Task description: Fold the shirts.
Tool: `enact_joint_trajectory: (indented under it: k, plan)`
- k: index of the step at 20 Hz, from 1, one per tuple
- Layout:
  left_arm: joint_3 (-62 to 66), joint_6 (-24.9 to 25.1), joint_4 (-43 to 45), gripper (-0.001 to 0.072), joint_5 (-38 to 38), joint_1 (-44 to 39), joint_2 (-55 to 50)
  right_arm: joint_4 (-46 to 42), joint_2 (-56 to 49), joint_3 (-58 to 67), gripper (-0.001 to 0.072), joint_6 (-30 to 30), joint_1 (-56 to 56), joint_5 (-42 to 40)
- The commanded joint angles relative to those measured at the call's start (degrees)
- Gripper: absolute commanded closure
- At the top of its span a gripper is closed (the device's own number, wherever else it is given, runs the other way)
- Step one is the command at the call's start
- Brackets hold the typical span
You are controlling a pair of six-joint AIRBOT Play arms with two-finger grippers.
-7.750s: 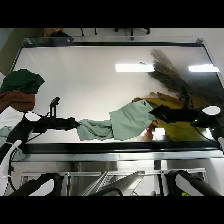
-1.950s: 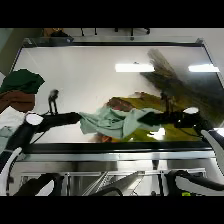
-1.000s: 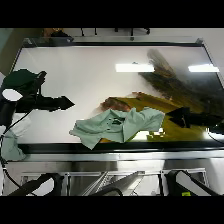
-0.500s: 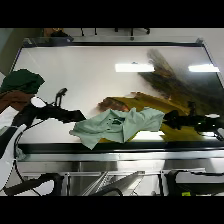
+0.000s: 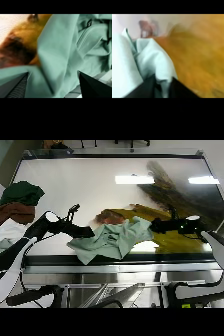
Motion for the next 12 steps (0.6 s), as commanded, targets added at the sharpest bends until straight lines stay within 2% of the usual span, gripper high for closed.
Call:
enact_joint_trajectory:
  k: [1,2,3,4,8,12]
  plan:
    - [-1.38,-0.02,0.33,0.0222,2.51,-0.37,-0.15,0.66,-0.02,2.27,0.0625,-0.31,4.57,0.26]
    - [-1.53,0.00,0.35,0.0358,2.91,-0.37,-0.20,0.66,0.13,2.78,0.0637,-0.31,4.74,0.28]
    - [-1.49,0.00,0.35,0.0560,2.97,-0.35,-0.28,0.68,0.39,3.30,0.0685,-0.31,4.72,0.74]
    - [-1.49,0.33,0.33,0.0687,3.41,-0.35,-0.28,0.61,0.79,3.89,0.0685,-0.31,4.70,0.94]
    - [-0.37,0.28,0.20,0.0692,4.90,-0.37,-0.24,0.50,3.89,7.28,0.0686,-0.28,4.70,1.29]
    - [9.79,0.28,-0.37,0.0693,3.30,-0.35,4.46,0.48,9.44,17.35,0.0686,-0.37,4.66,3.48]
